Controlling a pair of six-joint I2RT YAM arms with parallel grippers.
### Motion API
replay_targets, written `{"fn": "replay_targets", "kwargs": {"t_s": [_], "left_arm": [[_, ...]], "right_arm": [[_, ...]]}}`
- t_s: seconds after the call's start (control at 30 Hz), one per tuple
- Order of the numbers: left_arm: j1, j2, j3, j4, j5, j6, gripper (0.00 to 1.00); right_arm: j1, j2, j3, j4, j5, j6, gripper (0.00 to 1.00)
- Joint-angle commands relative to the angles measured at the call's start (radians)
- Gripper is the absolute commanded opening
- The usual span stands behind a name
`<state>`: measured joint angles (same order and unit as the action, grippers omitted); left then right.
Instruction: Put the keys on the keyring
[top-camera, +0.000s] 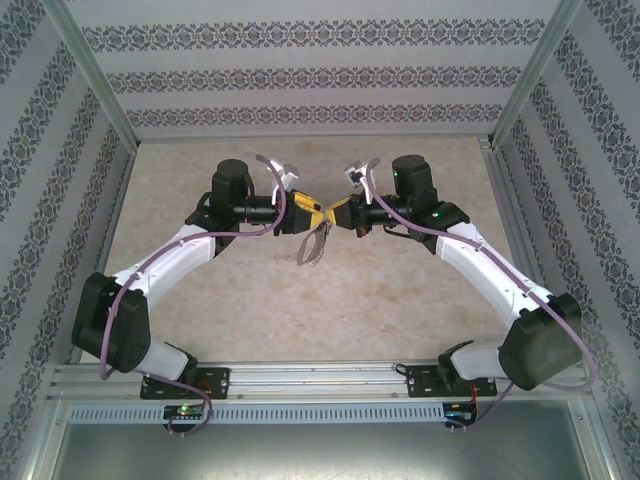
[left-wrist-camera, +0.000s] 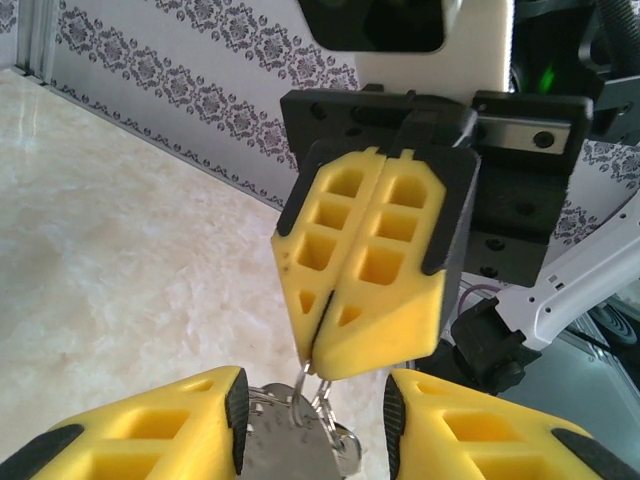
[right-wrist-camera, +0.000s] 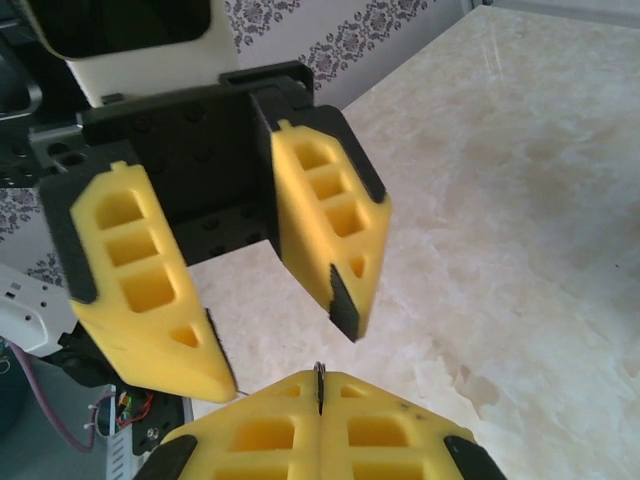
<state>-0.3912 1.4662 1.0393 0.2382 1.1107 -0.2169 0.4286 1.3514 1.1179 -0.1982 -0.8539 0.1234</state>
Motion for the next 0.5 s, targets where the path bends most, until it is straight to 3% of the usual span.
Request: {"fn": "replay_targets", "kwargs": {"t_s": [0.0, 0.47], "left_arm": [[0.004, 0.003, 0.023, -0.001, 0.037, -0.012, 0.42], [-0.005, 0.007, 0.013, 0.020, 0.060, -0.025, 0.37]], "right_arm": [[0.012, 0.001, 0.034, 0.010, -0.022, -0.023, 0.00], [0.023, -0.003, 0.035, 0.021, -0.011, -0.017, 0.00]]}}
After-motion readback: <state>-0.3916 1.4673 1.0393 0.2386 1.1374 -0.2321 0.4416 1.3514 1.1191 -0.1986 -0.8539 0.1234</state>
